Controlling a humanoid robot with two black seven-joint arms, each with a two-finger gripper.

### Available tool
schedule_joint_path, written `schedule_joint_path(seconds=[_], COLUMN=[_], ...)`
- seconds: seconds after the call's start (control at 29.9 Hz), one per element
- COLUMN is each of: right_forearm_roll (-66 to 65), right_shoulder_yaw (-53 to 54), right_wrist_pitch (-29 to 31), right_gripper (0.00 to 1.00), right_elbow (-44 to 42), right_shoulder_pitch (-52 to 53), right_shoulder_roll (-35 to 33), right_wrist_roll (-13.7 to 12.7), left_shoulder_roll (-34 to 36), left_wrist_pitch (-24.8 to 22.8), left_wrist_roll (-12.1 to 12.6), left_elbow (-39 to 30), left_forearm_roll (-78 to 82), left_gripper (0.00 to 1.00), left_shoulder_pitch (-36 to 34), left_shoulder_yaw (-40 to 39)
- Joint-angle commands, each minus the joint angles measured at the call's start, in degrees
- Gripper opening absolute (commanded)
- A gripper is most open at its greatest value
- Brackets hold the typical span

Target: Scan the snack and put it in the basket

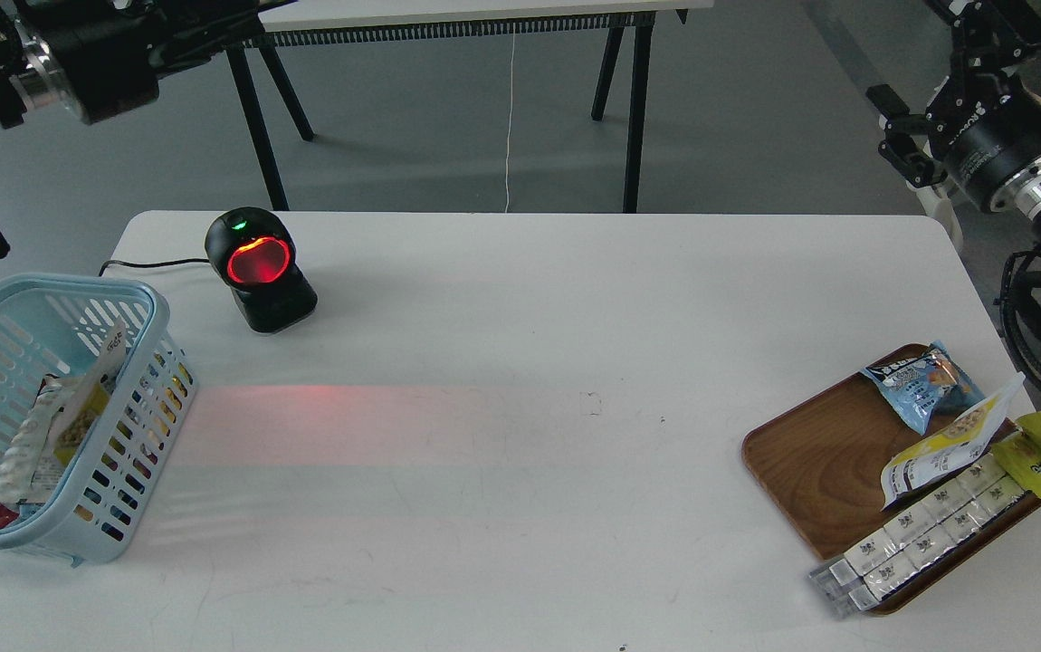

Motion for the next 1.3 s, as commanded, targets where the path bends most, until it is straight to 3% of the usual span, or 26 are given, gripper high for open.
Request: schedule_joint_path(seconds=[0.0,0.17,0.5,1.27], right_forearm_roll=[-0.4,-0.2,-0.2,0.0], right_shoulder_yaw=[1.1,1.2,1.5,2.2], right_wrist_pitch=[-2.9,-5.5,-5.8,-6.0], right_gripper=[0.99,0.99,0.99,0.99], right_elbow=[-0.6,-0.5,-1.0,0.0], right_shoulder_pitch=[-0.1,-0.9,-2.9,-5.3], right_shoulder_roll=[2.2,4.2,6.9,9.9], right_wrist_roll=[0.0,0.0,0.0,0.0], left_shoulder_roll=[-2.6,-4.5,-7.2,-8.6], left_wrist_pitch=[-0.1,-0.2,-5.2,-5.2], left_wrist_roll=[0.0,0.0,0.0,0.0], left_elbow=[0.1,0.1,1.0,1.4], left_forearm_roll=[-10.4,-14.1,-14.2,-13.9], left_gripper=[0.98,0.98,0.99,0.99], left_shoulder_pitch=[2.2,7.2,15.4,20.6], left_shoulder_yaw=[-0.3,-3.4,-14.1,-14.5])
